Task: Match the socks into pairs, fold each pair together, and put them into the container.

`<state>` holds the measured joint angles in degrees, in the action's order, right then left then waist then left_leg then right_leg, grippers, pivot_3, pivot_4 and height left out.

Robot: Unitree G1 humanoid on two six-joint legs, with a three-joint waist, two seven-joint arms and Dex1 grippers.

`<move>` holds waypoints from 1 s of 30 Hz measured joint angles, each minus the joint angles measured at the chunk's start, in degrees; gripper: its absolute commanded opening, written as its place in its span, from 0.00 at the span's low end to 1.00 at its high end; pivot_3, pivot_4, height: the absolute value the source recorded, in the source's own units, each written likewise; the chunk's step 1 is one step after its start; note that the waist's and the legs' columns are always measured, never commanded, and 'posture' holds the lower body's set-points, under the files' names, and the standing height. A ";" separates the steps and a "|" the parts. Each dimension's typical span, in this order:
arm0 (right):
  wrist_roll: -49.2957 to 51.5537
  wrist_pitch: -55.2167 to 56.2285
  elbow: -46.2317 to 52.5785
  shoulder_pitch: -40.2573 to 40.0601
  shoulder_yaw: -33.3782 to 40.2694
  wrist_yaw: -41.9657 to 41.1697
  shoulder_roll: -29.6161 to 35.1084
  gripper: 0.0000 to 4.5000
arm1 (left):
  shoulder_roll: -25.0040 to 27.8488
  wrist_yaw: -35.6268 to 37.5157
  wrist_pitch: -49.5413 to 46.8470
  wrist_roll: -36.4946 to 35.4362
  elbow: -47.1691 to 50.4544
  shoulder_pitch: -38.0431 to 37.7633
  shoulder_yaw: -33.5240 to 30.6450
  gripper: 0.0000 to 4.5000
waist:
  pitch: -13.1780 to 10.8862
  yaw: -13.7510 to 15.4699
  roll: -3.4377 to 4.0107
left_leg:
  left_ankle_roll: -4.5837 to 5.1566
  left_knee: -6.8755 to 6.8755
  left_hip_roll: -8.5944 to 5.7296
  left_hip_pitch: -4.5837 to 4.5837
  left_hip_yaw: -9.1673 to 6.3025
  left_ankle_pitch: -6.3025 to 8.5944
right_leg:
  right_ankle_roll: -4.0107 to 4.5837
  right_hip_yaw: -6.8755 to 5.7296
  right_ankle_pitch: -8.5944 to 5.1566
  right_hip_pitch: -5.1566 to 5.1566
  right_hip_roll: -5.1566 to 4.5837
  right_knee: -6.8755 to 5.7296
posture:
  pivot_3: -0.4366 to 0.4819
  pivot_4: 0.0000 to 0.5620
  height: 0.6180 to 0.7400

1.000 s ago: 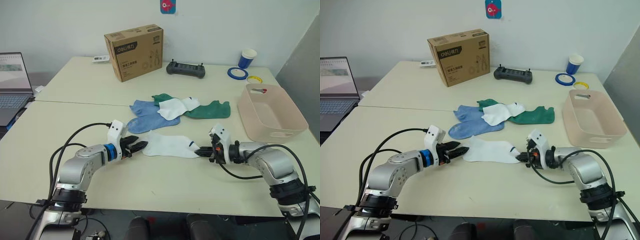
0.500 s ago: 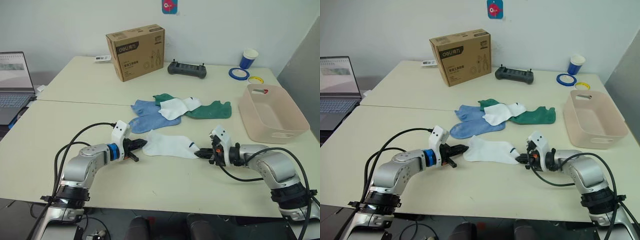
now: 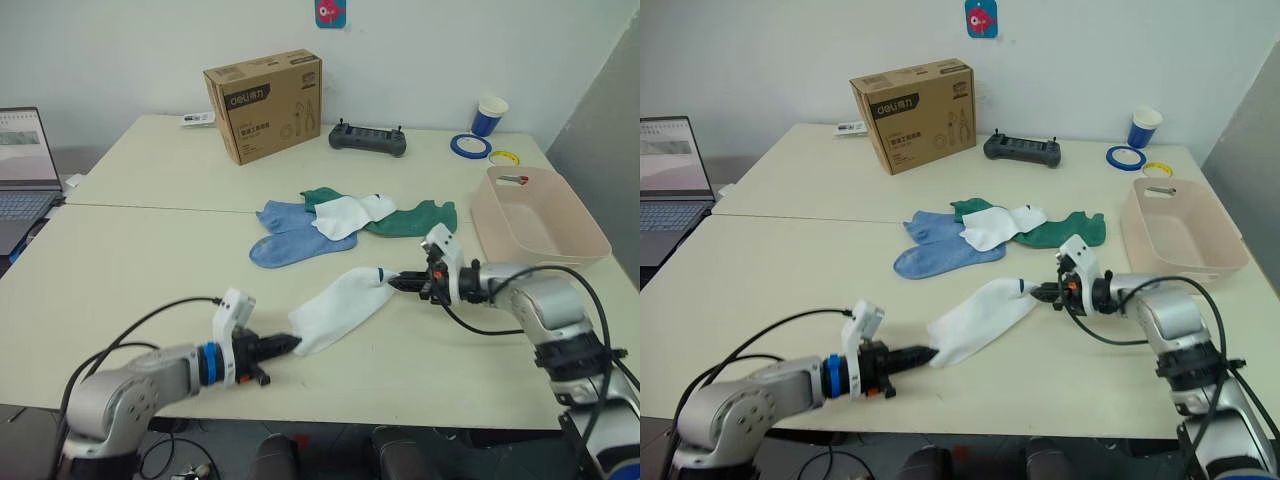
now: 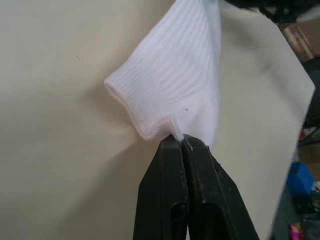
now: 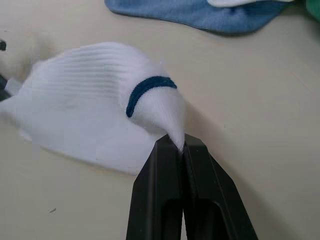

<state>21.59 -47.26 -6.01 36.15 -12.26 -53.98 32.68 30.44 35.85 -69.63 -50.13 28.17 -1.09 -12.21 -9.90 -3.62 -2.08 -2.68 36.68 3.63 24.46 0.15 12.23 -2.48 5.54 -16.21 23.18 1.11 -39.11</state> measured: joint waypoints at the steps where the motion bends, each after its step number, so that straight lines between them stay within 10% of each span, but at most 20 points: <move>1: -0.11 -0.03 -0.79 0.64 -0.95 -1.08 -0.05 0.00 | -1.04 -1.31 -1.58 -2.17 1.16 -0.59 -0.99 0.00 | 0.00 0.19 0.00 | 0.00 0.01 -0.01 0.01 0.00 0.00 | 0.00 -0.01 0.00 0.00 -0.01 0.00 | 0.48 0.27 1.00; 5: -0.80 0.47 -3.67 2.72 -3.81 -3.62 -1.58 0.00 | -3.29 -6.88 -6.04 -9.24 4.08 -2.22 -3.73 0.00 | 0.00 0.42 0.00 | 0.00 0.02 -0.04 0.01 0.04 0.00 | 0.02 0.02 0.01 0.00 -0.04 0.03 | 0.48 0.27 1.00; 9: -2.60 3.33 -6.86 4.39 -4.25 -3.41 -3.44 0.22 | -4.24 -10.92 -5.88 -10.89 4.93 -5.64 -4.64 0.00 | 0.00 0.34 0.00 | 0.00 0.01 -0.03 0.01 0.02 0.00 | 0.09 0.01 0.05 0.01 -0.03 0.03 | 0.48 0.27 1.00; 19: -1.88 8.19 -1.70 2.26 -0.01 -6.07 0.39 0.99 | 3.99 -7.99 -1.91 -10.84 4.84 -9.02 -4.83 0.63 | -0.03 0.37 0.02 | -0.01 -0.03 -0.05 0.02 0.04 0.01 | 0.13 -0.01 -0.01 0.05 -0.06 0.06 | 0.48 0.27 1.00; 22: 0.46 8.34 5.33 -1.58 1.80 -9.51 3.62 1.00 | 13.70 -1.25 0.03 -9.71 4.44 -10.10 -6.97 0.85 | -0.08 0.40 0.12 | -0.01 -0.09 -0.02 -0.01 -0.01 0.00 | 0.17 -0.06 -0.09 0.08 -0.03 0.03 | 0.48 0.27 1.00; 25: 2.99 8.48 14.50 -6.68 1.77 -12.64 5.72 1.00 | 19.01 4.77 7.60 -3.78 0.65 -5.82 -5.98 0.85 | -0.17 0.70 0.26 | -0.01 -0.09 -0.05 -0.07 0.04 0.00 | 0.54 -0.05 -0.31 0.05 -0.06 0.05 | 0.48 0.27 1.00; 30: -1.06 13.16 20.28 -13.29 -5.00 -9.75 2.14 1.00 | 15.15 8.67 20.66 8.28 -12.51 14.02 5.19 0.85 | -0.17 1.32 0.23 | -0.02 0.03 -0.12 -0.02 0.16 0.00 | 0.29 0.02 -0.17 0.02 -0.10 0.10 | 0.48 0.27 1.00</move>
<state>20.53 -34.10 14.26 22.86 -17.26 -63.73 34.82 45.58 44.52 -48.97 -41.85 15.66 12.93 -7.03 -10.07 -2.29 -1.86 -2.70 36.71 3.52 24.44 0.31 12.23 -2.18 5.56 -16.37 23.20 1.01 -39.01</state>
